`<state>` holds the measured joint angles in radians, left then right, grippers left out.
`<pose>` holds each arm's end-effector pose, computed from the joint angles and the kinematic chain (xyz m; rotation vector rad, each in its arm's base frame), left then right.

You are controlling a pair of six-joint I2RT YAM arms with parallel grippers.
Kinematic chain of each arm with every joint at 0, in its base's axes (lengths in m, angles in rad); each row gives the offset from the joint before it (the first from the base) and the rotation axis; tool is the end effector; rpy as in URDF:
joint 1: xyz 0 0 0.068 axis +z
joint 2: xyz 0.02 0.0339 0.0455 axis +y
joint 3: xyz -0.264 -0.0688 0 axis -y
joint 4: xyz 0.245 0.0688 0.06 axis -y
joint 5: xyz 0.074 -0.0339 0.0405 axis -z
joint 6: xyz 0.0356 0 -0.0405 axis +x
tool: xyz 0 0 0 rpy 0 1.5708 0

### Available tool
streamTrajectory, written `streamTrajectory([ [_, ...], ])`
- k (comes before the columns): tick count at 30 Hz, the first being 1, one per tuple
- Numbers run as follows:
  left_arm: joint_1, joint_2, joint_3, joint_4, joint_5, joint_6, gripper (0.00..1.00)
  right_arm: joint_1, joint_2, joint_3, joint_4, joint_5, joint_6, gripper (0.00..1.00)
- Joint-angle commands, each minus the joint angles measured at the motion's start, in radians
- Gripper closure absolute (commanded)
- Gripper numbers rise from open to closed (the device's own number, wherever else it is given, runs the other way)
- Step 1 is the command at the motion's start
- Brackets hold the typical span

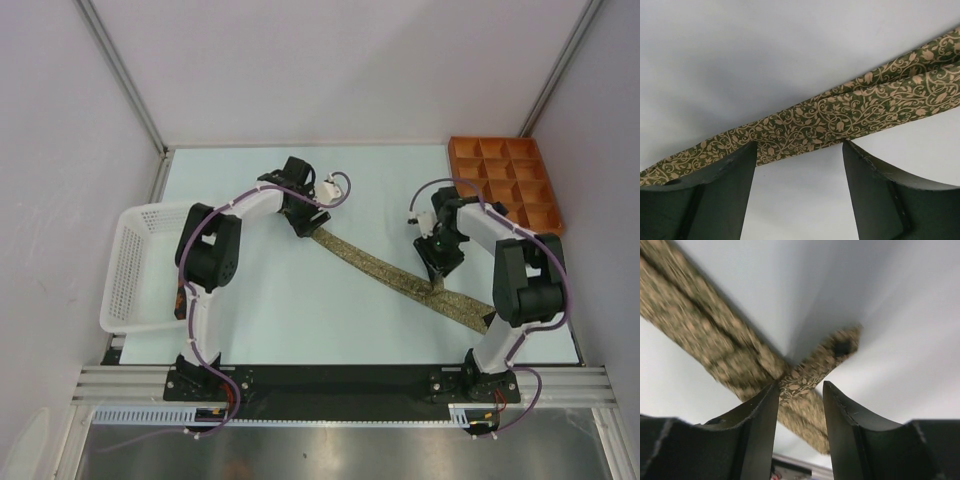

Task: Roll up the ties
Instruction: Flatten out the tie at the center of the board.

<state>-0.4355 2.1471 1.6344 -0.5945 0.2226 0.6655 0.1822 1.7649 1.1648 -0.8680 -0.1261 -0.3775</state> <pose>0.4096 -0.1992 0.1697 1.4449 2.2205 -0.2223 0.3121 0.0621 0.1750 -0.8442 2.9020 0.1748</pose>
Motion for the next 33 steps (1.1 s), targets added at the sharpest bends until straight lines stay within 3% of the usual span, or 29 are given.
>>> streamTrajectory([
  [1,-0.002,0.011,0.024,-0.001,-0.035,0.02,0.26,-0.087,-0.111,-0.049,-0.155,0.019,-0.087,0.55],
  [7,0.001,0.002,0.028,-0.008,-0.02,0.022,0.24,-0.245,-0.197,-0.068,-0.276,-0.024,-0.228,0.5],
  [11,0.014,-0.01,0.079,-0.056,0.052,0.032,0.18,-0.355,-0.194,-0.086,-0.273,-0.038,-0.328,0.39],
  [21,0.078,0.042,0.241,-0.159,0.13,0.071,0.04,-0.351,-0.122,-0.191,-0.077,0.022,-0.368,0.36],
  [24,0.112,0.066,0.291,-0.159,0.112,0.049,0.03,-0.351,-0.073,-0.208,-0.029,0.065,-0.377,0.43],
  [26,0.132,0.077,0.323,-0.154,0.115,0.019,0.02,-0.354,-0.048,-0.205,-0.013,0.081,-0.385,0.62],
  [27,0.153,0.088,0.334,-0.154,0.112,-0.018,0.02,-0.354,-0.035,-0.208,-0.005,0.086,-0.388,0.77],
  [30,0.199,0.089,0.341,-0.127,0.097,-0.094,0.04,-0.352,-0.024,-0.208,0.018,0.105,-0.406,1.0],
  [33,0.23,0.099,0.331,-0.102,0.041,-0.157,0.09,-0.351,-0.018,-0.197,0.02,0.111,-0.416,1.0],
])
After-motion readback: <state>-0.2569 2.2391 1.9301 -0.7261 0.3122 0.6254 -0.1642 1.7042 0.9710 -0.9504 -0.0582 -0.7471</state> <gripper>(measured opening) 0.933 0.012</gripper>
